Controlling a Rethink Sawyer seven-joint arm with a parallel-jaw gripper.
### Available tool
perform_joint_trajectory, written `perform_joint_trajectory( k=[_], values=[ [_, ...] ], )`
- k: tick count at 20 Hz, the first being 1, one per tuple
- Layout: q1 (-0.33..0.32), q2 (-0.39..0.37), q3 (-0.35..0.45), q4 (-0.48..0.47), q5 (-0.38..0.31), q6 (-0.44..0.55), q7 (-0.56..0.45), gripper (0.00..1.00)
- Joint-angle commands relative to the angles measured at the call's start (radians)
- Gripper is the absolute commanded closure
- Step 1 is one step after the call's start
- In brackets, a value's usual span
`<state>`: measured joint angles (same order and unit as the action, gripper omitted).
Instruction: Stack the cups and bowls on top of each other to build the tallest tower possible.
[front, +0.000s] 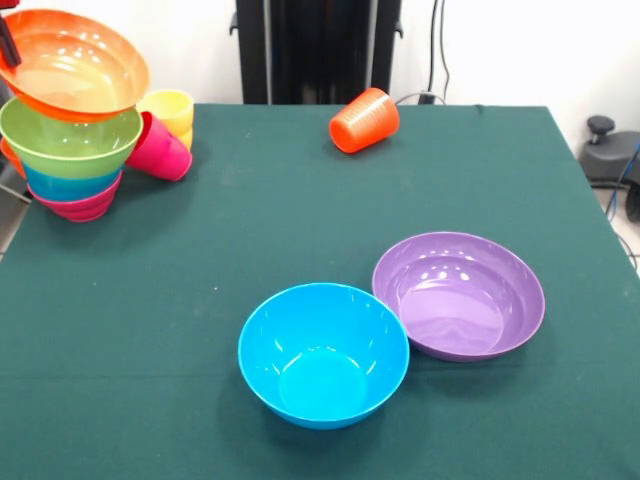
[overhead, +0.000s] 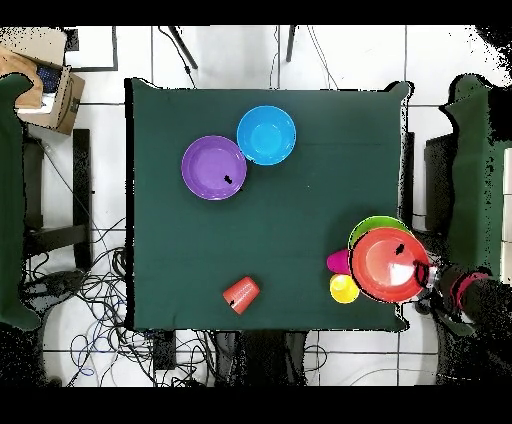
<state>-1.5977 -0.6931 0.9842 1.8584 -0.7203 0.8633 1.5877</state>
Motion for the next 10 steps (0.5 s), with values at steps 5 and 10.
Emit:
perform_joint_trajectory(
  k=[5, 10],
  values=[
    [0.086, 0.031, -0.076, -0.067, -0.032, -0.049, -0.056, 1.0],
    [0.093, 0.034, -0.082, -0.074, -0.031, -0.053, -0.048, 1.0]
  ],
)
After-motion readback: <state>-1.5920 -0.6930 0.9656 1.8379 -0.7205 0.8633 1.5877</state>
